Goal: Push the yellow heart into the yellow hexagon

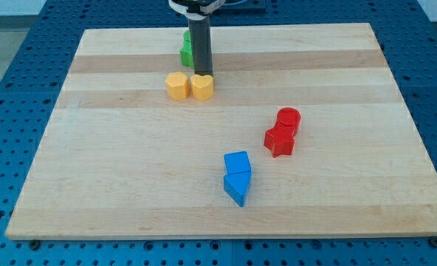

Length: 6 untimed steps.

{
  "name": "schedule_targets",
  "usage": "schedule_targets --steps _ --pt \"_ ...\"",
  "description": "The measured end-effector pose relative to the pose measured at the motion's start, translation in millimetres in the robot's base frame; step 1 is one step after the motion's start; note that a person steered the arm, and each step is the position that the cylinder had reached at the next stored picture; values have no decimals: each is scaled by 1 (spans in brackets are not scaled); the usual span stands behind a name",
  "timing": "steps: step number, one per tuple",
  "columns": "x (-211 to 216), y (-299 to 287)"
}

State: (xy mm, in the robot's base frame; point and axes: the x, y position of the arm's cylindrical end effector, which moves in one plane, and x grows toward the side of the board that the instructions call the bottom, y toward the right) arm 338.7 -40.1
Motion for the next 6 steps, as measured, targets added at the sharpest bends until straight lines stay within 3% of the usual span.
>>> schedule_targets --steps 2,3,6 --pt "-11 68" --pt "11 72" --pt "23 27"
